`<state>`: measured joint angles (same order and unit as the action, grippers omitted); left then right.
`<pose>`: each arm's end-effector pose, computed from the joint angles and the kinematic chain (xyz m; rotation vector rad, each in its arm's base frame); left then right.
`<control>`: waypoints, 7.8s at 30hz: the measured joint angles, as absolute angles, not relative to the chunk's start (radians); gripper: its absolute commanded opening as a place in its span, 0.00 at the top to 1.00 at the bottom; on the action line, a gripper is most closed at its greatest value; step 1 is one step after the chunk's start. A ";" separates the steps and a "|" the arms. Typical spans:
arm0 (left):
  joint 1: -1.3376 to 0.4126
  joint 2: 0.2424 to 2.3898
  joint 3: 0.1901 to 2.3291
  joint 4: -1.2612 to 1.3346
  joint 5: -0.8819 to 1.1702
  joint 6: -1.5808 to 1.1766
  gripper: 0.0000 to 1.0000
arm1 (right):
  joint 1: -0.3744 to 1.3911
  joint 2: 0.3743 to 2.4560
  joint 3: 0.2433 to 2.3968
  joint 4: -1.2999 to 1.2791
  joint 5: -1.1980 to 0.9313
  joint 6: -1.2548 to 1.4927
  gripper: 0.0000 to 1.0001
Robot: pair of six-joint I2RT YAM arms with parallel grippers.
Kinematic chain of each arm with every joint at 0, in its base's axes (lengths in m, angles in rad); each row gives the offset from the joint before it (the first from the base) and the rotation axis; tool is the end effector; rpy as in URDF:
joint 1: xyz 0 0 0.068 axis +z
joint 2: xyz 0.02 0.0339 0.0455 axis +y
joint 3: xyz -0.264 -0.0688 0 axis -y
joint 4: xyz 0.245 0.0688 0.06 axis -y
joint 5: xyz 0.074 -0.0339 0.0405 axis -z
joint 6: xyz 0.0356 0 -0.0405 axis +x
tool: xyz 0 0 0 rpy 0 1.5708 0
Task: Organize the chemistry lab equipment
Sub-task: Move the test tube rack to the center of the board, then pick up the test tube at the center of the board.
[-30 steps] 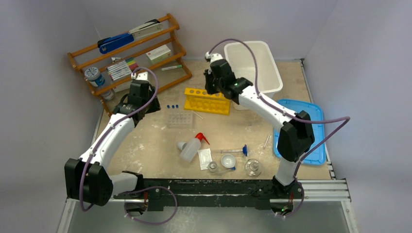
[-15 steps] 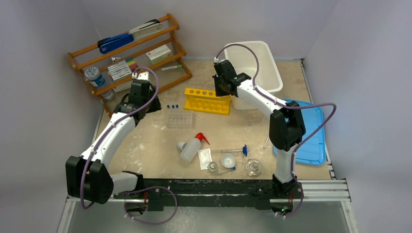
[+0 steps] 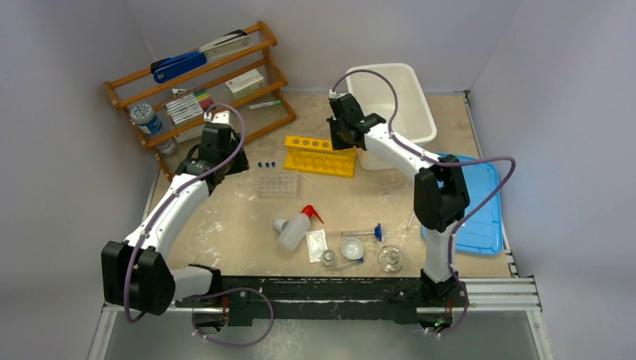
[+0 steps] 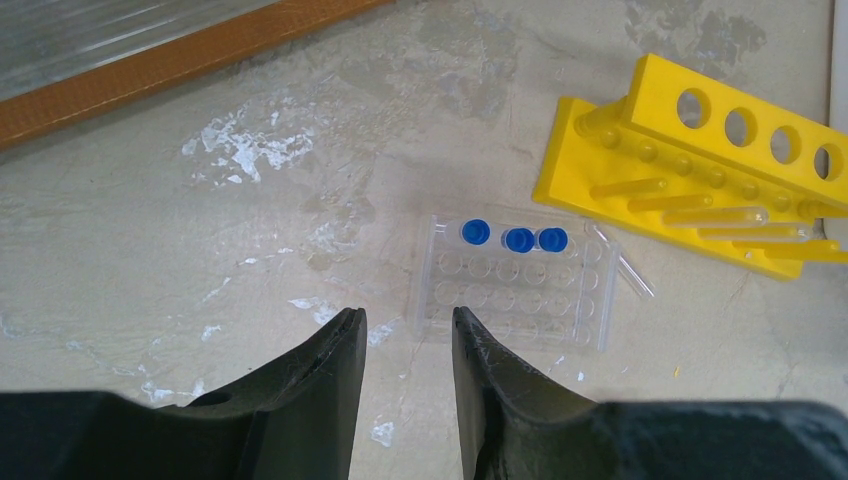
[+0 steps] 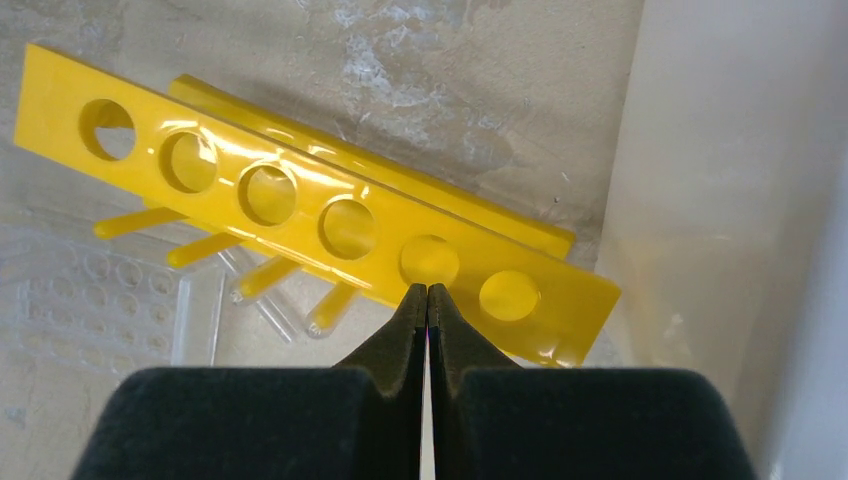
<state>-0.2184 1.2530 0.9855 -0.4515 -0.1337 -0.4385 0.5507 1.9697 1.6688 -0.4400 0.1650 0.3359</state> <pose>0.2665 -0.0543 0.2854 -0.3204 2.2667 -0.1899 0.3906 0.2330 0.2678 -0.1641 2.3080 0.2642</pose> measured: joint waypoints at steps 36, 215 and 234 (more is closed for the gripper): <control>-0.210 1.249 0.984 -0.464 -0.134 -0.427 0.63 | 0.553 2.215 1.944 -0.410 0.163 0.228 1.00; -0.258 1.379 1.145 0.139 0.658 -0.948 0.58 | 0.801 1.507 1.440 -0.168 0.061 0.031 0.95; -0.263 1.379 1.097 0.178 0.643 -0.970 0.65 | 0.804 1.507 1.440 -0.168 0.059 0.031 0.95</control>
